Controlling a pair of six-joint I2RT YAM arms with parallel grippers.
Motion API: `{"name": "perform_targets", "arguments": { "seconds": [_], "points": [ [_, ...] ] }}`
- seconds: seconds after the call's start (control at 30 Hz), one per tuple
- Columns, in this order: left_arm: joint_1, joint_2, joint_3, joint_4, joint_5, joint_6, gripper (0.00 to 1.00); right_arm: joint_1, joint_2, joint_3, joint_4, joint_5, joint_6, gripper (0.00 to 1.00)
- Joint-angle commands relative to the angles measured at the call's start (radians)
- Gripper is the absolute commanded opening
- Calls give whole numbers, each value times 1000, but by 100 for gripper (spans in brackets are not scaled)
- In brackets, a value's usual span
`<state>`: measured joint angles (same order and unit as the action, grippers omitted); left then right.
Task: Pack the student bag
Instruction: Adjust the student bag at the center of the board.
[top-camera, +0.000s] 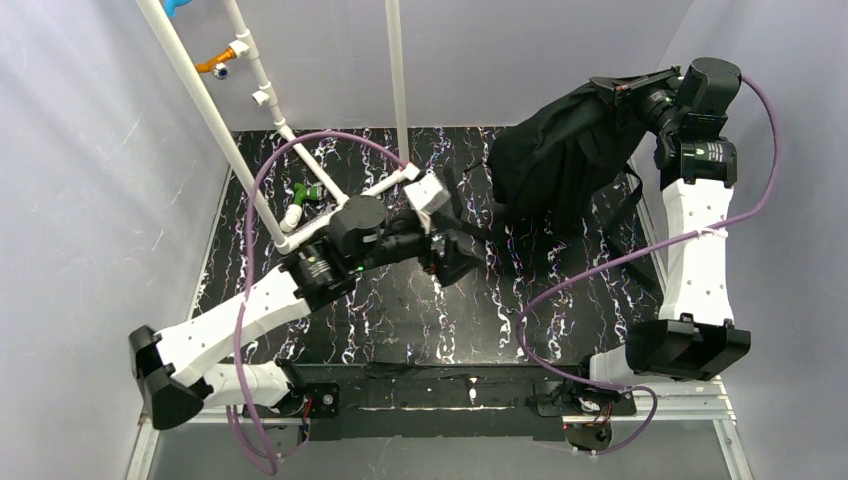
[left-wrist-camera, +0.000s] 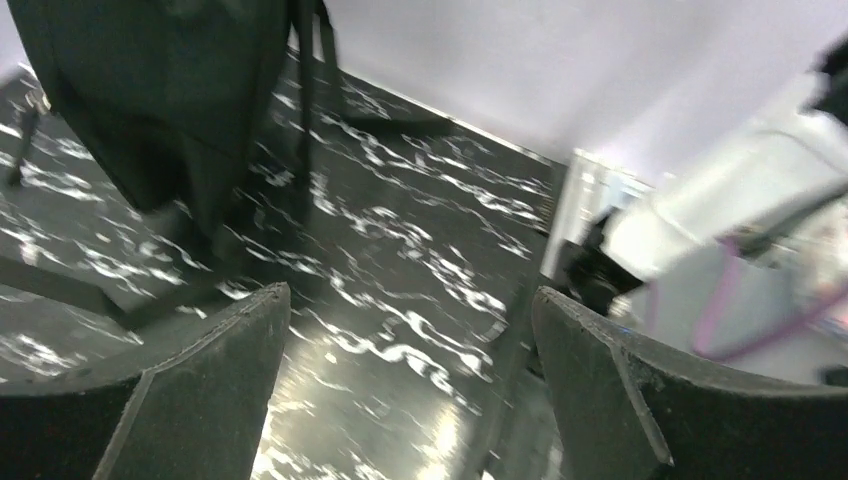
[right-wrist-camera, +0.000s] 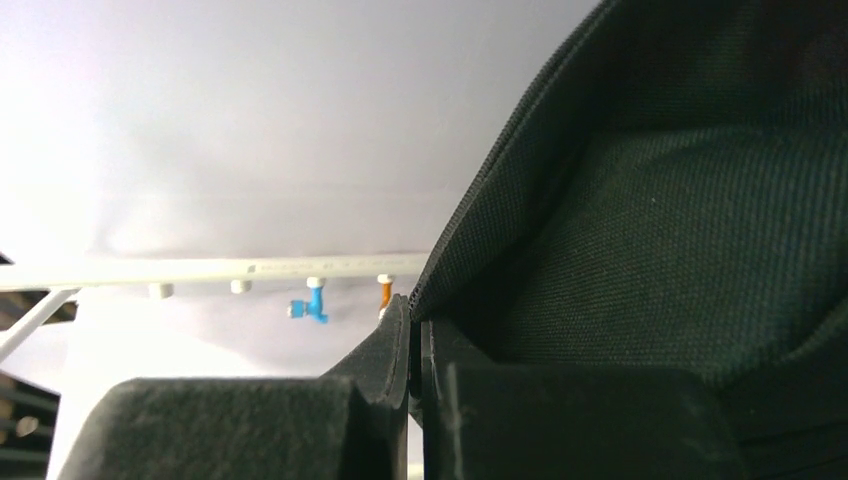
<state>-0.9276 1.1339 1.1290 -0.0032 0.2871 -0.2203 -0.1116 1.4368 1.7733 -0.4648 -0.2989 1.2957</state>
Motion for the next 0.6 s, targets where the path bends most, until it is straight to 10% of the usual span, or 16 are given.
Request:
{"name": "perform_targets", "arguments": {
  "seconds": [0.0,0.37,0.47,0.57],
  "points": [
    [-70,122,89,188,-308,229,90,18,-126,30,337,-102,122,1],
    [-84,397,326,177,-667,294,80,60,-132,-16,381,-125,162,1],
    [-82,453,381,172,-583,290,61,77,-136,-27,382,-122,157,1],
    [-82,499,433,152,-571,285,17,100,-140,-36,378,-117,129,1]
  ]
}}
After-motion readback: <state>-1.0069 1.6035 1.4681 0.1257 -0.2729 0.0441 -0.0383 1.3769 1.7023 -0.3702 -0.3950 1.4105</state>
